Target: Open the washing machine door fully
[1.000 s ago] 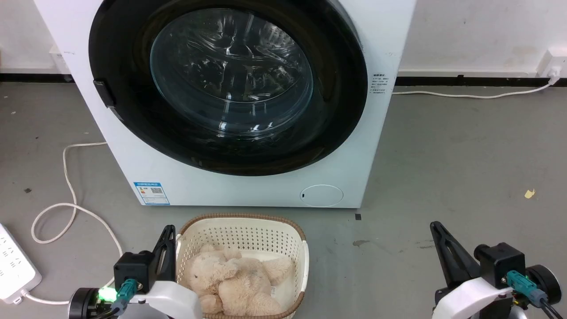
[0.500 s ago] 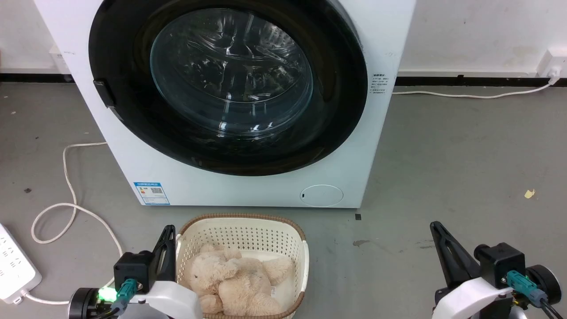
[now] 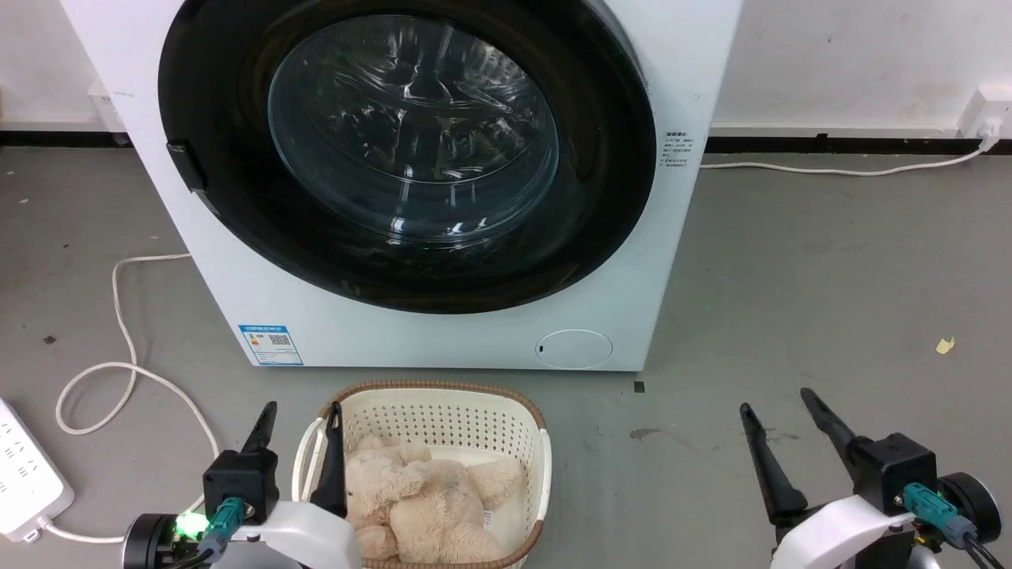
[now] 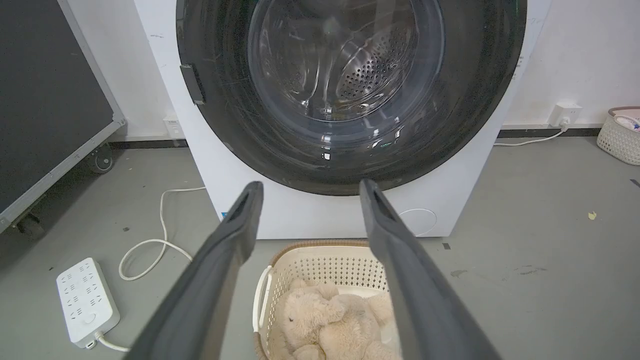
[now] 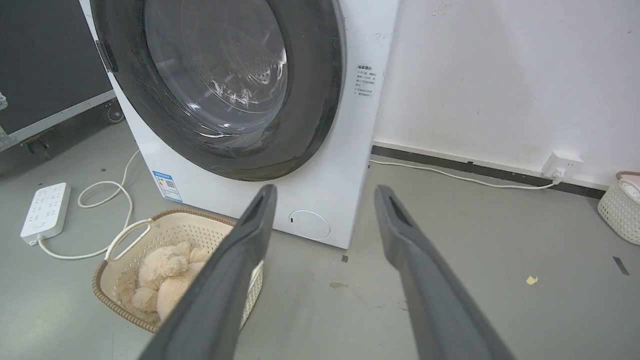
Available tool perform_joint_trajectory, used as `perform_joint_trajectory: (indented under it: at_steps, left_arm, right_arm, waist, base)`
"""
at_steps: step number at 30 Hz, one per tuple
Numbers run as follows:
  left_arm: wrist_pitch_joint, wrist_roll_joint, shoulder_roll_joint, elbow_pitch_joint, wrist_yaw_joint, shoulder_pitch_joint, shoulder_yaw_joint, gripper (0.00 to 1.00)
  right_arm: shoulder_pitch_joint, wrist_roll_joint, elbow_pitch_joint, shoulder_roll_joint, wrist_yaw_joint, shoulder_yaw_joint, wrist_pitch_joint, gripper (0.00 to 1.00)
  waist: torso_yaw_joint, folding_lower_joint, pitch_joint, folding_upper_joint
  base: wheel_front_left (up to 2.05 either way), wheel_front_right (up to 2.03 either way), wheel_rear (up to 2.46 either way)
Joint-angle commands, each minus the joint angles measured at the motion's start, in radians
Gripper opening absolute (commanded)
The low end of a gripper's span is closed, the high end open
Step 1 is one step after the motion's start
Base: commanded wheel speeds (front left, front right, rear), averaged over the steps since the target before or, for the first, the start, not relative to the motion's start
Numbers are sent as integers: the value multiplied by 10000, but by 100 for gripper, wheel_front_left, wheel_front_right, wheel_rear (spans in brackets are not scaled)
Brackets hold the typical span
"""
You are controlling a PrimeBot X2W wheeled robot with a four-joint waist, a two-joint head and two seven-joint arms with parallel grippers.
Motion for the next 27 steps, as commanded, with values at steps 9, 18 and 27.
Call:
perform_joint_trajectory:
  at_steps: [9, 18, 27]
  left_arm:
    - [-201, 32, 7, -16, 75, 11, -128, 100]
    - [-431, 44, 16, -67, 207, -74, -328, 100]
    - [-618, 57, 28, -174, 348, -255, -510, 100]
  right_arm:
    - [44, 100, -41, 1, -1, -3, -201, 100]
    - [-8, 121, -170, -108, -2, 39, -431, 100]
    - [-268, 191, -325, -453, -3, 95, -618, 100]
  waist:
    - [11, 0, 26, 0]
    - [161, 0, 281, 0]
    - [358, 0, 710, 0]
  base:
    - [0, 0, 0]
    - [0, 0, 0]
    - [0, 0, 0]
